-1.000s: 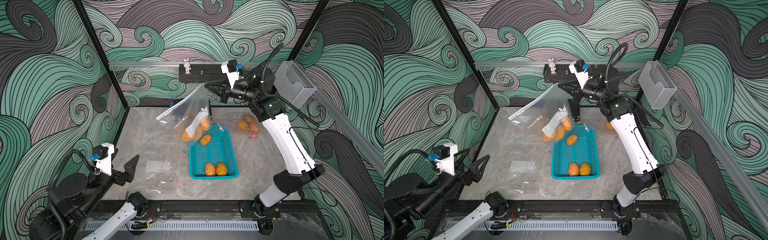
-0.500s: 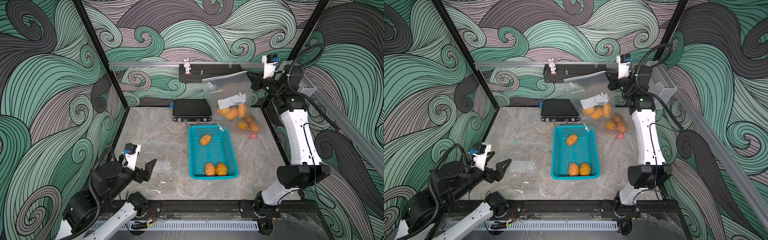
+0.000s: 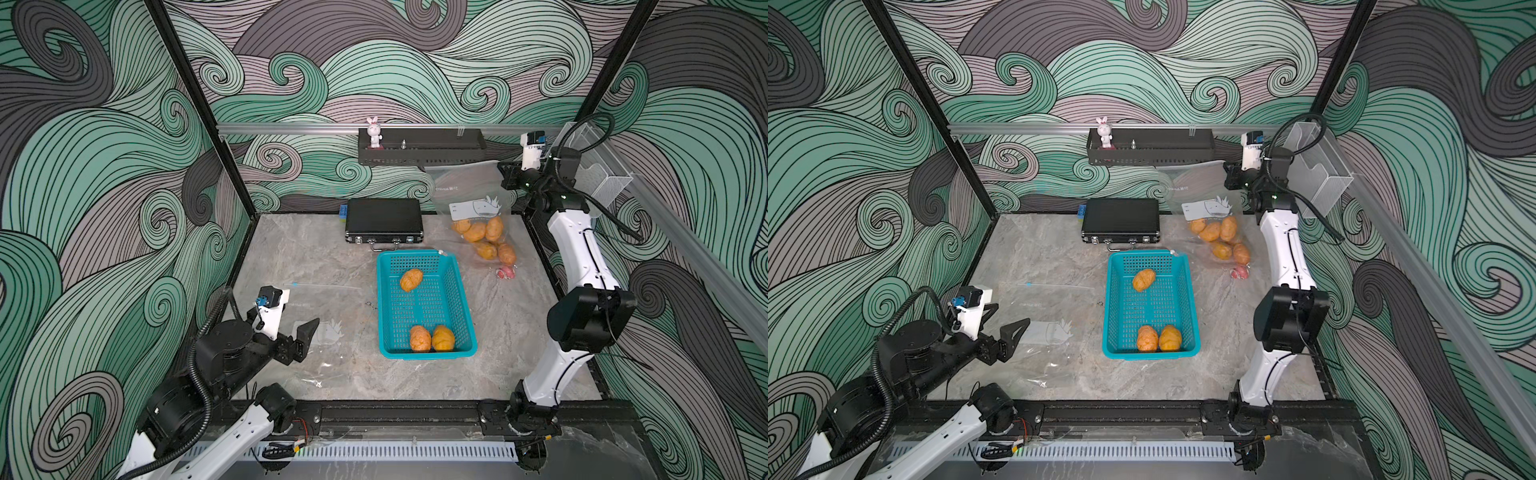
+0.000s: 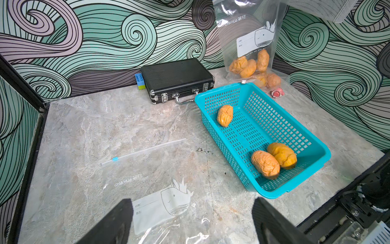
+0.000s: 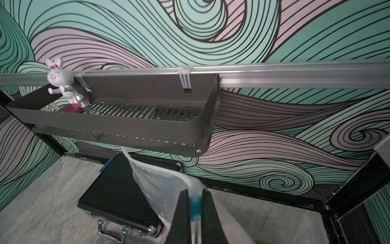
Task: Put the potatoes into a zipper bag and zip it
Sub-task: Place the zipper food storage bag at the center of the board.
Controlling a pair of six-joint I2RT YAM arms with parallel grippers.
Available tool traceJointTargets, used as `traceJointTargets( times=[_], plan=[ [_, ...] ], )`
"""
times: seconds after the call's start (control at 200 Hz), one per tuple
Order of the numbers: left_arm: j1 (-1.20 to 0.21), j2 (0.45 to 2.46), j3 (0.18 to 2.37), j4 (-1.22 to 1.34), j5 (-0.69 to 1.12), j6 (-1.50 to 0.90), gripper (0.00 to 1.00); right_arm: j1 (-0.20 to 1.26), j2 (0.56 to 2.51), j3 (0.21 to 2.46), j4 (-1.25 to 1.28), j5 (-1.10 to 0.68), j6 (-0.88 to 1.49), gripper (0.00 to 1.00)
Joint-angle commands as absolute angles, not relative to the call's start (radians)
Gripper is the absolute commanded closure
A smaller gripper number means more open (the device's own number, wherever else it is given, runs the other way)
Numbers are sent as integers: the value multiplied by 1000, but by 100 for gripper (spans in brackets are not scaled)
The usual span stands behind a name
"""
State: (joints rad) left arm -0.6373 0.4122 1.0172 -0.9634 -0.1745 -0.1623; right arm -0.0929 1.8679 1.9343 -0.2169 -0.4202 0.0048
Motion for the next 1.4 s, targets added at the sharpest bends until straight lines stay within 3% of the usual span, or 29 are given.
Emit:
traceJointTargets(
  times=[0.0,0.25,0.565,0.891,1.101,1.396],
  plan=[
    [-640,386,985,-946,-184,-164,11,-85,1862,1884,-140,-504,48,97],
    [-640,374,924,-922,-175,-175,11,-16,1700,1435,88,-533,153,96],
    [-640,346,892,-902,-161,-173,11,-8,1506,1049,56,-520,178,93],
    [-640,337,880,-891,-143,-167,11,-6,1396,848,-67,-250,85,88],
    [-640,357,874,-895,-183,-181,11,-5,1384,835,-112,-228,73,68],
    [-640,387,876,-914,-268,-210,11,1,1187,775,-72,-273,115,43]
  ],
)
